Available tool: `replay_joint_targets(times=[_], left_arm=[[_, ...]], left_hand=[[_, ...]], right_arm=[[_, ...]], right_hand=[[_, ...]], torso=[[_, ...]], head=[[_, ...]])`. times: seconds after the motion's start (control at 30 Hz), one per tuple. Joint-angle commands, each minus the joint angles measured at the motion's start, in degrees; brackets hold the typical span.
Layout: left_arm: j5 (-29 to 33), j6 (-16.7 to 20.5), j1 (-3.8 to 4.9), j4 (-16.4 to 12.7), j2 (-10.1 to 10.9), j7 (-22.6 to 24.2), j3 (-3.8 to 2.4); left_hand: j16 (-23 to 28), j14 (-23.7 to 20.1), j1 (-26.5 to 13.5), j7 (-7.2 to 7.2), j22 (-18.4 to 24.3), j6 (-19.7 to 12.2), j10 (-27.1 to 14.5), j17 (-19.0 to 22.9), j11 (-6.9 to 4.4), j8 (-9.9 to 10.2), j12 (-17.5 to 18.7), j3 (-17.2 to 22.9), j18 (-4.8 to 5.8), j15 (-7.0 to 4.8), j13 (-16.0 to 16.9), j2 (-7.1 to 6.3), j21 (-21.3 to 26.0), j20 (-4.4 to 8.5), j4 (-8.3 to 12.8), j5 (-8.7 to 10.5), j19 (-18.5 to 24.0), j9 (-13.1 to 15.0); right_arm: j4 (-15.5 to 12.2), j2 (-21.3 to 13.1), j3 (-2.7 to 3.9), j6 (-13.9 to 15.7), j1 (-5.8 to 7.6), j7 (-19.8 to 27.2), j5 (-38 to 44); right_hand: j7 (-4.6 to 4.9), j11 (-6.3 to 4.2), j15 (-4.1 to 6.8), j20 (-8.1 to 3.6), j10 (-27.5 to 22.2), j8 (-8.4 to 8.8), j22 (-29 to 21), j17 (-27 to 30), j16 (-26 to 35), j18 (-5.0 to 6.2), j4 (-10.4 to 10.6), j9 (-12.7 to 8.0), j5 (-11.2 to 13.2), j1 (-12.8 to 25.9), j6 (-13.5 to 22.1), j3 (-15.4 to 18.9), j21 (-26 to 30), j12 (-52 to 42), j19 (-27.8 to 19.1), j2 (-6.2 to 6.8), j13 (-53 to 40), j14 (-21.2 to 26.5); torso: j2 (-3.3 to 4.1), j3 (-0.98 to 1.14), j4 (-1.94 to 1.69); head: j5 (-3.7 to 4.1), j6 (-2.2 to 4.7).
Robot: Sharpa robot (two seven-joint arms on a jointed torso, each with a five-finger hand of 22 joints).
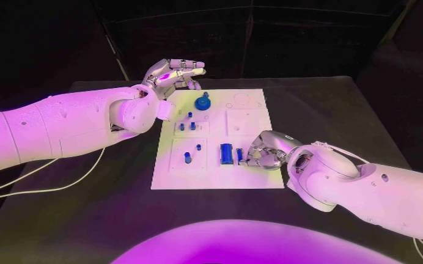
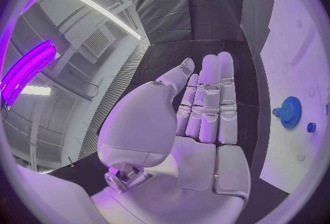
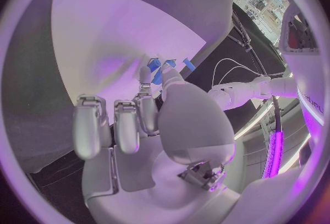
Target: Assemble the parts on the task board
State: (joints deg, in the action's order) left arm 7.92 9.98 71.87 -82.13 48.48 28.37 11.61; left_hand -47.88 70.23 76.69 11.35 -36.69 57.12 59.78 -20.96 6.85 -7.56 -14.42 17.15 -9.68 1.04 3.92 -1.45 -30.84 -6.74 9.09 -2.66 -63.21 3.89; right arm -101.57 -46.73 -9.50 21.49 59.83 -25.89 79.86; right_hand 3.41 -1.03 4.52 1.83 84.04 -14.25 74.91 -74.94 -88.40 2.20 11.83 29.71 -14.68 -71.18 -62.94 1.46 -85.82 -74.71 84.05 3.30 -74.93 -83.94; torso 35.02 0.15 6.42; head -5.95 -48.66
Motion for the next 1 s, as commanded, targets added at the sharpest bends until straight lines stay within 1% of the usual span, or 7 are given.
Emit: replay_joint_targets(times=[0.03,0.17,0.2,0.33,0.63,0.8,1.0], left_arm=[[0.08,-0.44,0.11,-0.11,-0.03,0.13,-0.04],[0.08,-0.45,0.11,-0.13,-0.04,0.12,-0.04],[0.08,-0.44,0.11,-0.12,-0.04,0.12,-0.04],[0.08,-0.41,0.11,-0.05,-0.01,0.13,-0.04],[0.08,-0.39,0.12,-0.06,0.03,0.14,-0.04],[0.08,-0.39,0.12,-0.07,0.00,0.15,-0.04],[0.08,-0.39,0.11,-0.07,0.01,0.20,-0.04]], left_hand=[[0.17,0.00,-0.09,-0.14,0.10,-0.33,-0.34,0.06,0.11,0.13,-0.33,-0.25,-0.66,0.55,0.01,0.31,0.20,-0.35,-0.02,-0.10,0.05,-0.05],[0.17,0.00,-0.09,-0.14,0.10,-0.33,-0.34,0.06,0.11,0.13,-0.33,-0.25,-0.66,0.55,0.01,0.31,0.20,-0.35,-0.02,-0.10,0.05,-0.05],[0.17,0.00,-0.09,-0.14,0.10,-0.33,-0.34,0.06,0.11,0.13,-0.33,-0.25,-0.66,0.55,0.01,0.31,0.20,-0.35,-0.02,-0.10,0.05,-0.05],[0.17,0.01,-0.02,-0.14,0.12,-0.34,-0.37,0.06,0.10,0.13,-0.36,-0.23,-0.67,0.55,0.01,0.39,0.23,-0.35,-0.02,-0.10,0.03,-0.05],[0.17,0.01,-0.02,-0.14,0.12,-0.34,-0.37,0.06,0.10,0.13,-0.36,-0.23,-0.67,0.55,0.01,0.39,0.23,-0.35,-0.02,-0.10,0.03,-0.05],[0.17,0.01,-0.02,-0.14,0.12,-0.34,-0.37,0.06,0.10,0.13,-0.36,-0.23,-0.67,0.55,0.01,0.39,0.23,-0.35,-0.02,-0.10,0.03,-0.05],[0.17,0.01,-0.02,-0.14,0.12,-0.34,-0.37,0.06,0.10,0.13,-0.36,-0.23,-0.67,0.55,0.01,0.39,0.23,-0.35,-0.02,-0.10,0.03,-0.05]], right_arm=[[0.24,0.37,0.01,-1.03,0.07,-0.50,-0.22],[1.17,1.01,0.01,-1.21,0.07,-1.46,-0.10],[1.54,1.25,0.01,-1.17,0.07,-1.70,-0.08],[2.64,1.86,0.02,-0.86,0.08,-2.54,-0.04],[3.39,2.21,0.02,-0.16,0.08,-3.36,-0.02],[3.16,2.29,0.02,-0.11,0.08,-3.04,-0.01],[1.62,1.23,0.03,2.85,0.08,-1.47,-1.20]], right_hand=[[-0.12,0.06,0.04,-0.05,-0.50,0.06,8.71,-12.18,0.17,-0.60,-0.14,0.09,0.20,-0.19,0.39,0.02,0.24,0.40,3.06,-0.46,-4.50,-5.44],[-0.17,0.03,0.05,-0.05,-0.53,0.07,8.69,-12.16,0.18,-0.60,-0.18,0.14,0.09,-0.44,0.38,0.06,0.26,0.47,3.05,-0.93,-4.46,-5.44],[-0.18,0.02,0.06,-0.05,-0.55,0.07,8.67,-12.14,0.20,-0.59,-0.23,0.16,0.05,-0.56,0.38,0.07,0.27,0.52,3.04,-1.08,-4.43,-5.43],[-0.28,-0.05,0.10,-0.07,-0.56,-0.02,8.68,-12.10,0.23,-0.59,-0.49,0.28,-0.05,-1.10,0.24,0.14,0.27,0.52,3.04,-1.51,-4.43,-5.42],[-0.44,-0.18,0.19,-0.13,-0.51,-0.19,8.69,-12.12,0.22,-0.59,-0.93,0.49,-0.06,-1.91,0.05,0.26,0.28,0.41,3.04,-2.04,-4.51,-5.43],[-0.48,-0.24,0.27,-0.21,-0.51,-0.24,8.68,-12.08,0.24,-0.59,-1.63,0.65,0.32,-2.74,0.10,0.72,0.29,0.40,3.04,-1.76,-4.52,-5.42],[-0.04,0.12,0.01,-0.07,-0.55,0.04,8.50,-11.86,0.39,-0.55,-0.29,0.72,1.42,-0.27,0.55,3.32,0.45,0.49,2.95,-0.87,-4.48,-5.37]], torso=[[-0.02,-0.05,0.02],[0.02,0.00,-0.03],[0.01,-0.05,-0.01],[-0.02,-0.06,-0.01],[-0.05,-0.04,0.01],[-0.08,-0.05,-0.03],[-0.13,-0.05,0.12]], head=[[-0.02,-0.13],[-0.03,-0.25],[-0.03,-0.28],[-0.14,-0.38],[-0.10,-0.35],[-0.04,-0.35],[-0.16,-0.26]])
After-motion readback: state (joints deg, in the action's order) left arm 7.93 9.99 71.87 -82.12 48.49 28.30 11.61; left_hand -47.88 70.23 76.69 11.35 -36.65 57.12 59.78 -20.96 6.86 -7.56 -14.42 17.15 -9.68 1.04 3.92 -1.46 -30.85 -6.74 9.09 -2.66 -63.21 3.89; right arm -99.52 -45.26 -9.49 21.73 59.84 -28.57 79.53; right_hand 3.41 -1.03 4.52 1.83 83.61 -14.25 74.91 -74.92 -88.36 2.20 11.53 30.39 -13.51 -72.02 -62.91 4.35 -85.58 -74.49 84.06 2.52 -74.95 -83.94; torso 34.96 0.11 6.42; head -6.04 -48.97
